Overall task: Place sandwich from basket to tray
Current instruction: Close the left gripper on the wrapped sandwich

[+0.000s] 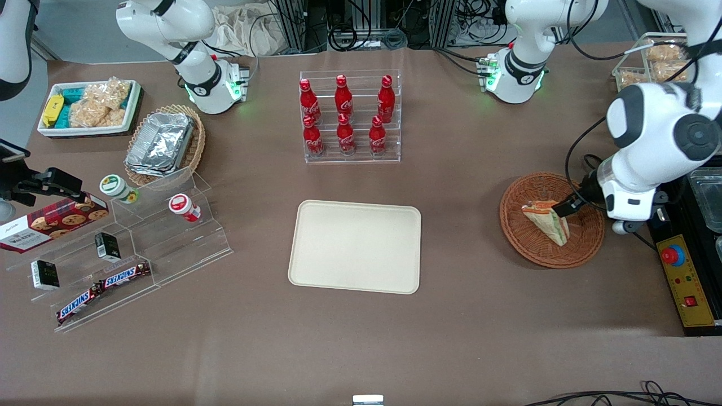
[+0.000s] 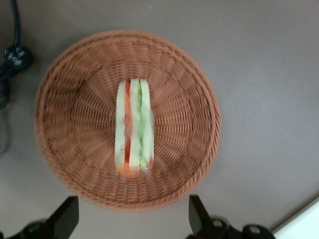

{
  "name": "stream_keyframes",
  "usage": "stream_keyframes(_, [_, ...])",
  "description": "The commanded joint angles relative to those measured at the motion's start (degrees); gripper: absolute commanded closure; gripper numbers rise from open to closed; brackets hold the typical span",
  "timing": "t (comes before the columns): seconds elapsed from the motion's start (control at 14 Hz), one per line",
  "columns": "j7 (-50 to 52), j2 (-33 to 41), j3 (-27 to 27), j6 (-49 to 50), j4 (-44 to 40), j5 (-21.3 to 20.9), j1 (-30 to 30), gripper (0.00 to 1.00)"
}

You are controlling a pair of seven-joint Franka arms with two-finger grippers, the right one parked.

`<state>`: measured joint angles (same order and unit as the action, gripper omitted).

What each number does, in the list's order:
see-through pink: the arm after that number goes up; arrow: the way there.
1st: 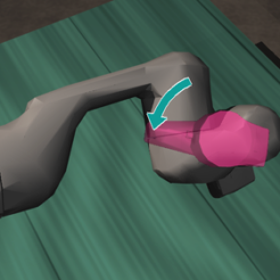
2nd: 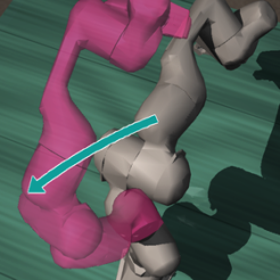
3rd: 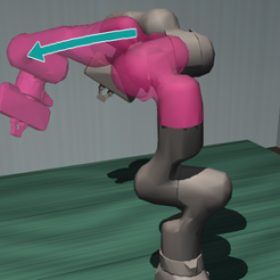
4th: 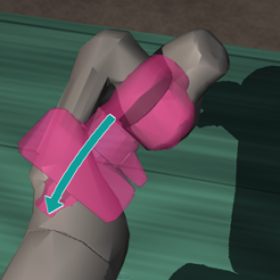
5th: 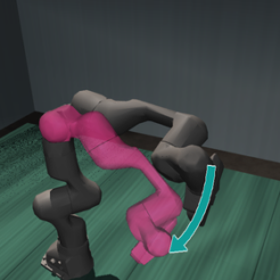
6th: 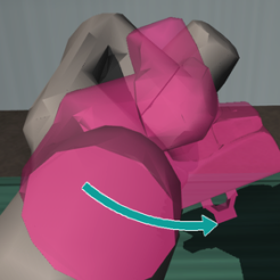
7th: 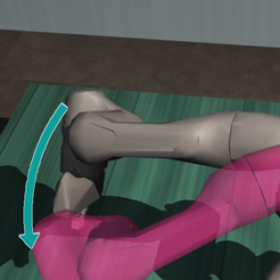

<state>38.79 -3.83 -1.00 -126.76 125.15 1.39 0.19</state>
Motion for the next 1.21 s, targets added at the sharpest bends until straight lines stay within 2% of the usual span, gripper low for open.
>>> stream_keyframes(0.0, [1.20,-4.66,0.12,-8.31,3.17,-0.77,1.65,0.01])
stream_keyframes(0.36, [1.29,-12.68,0.12,-14.74,3.26,-0.69,2.45,0.02])
stream_keyframes(0.43, [1.29,-13.39,0.12,-15.01,3.26,-0.60,2.45,0.18])
stream_keyframes(0.57, [1.20,-13.48,0.12,-14.93,3.26,-0.69,2.45,0.78])
stream_keyframes(0.64, [0.15,-13.31,0.12,-14.40,3.17,-0.69,2.45,1.00])
stream_keyframes(0.86, [-1.69,-8.23,-0.23,-7.84,0.81,-0.69,1.92,1.00])
stream_keyframes(1.0, [-3.02,-4.79,-1.89,4.60,-6.01,-0.51,1.57,1.00])
stream_keyframes(1.14, [-2.06,-4.86,-6.28,16.57,-15.42,-0.25,1.57,1.00])
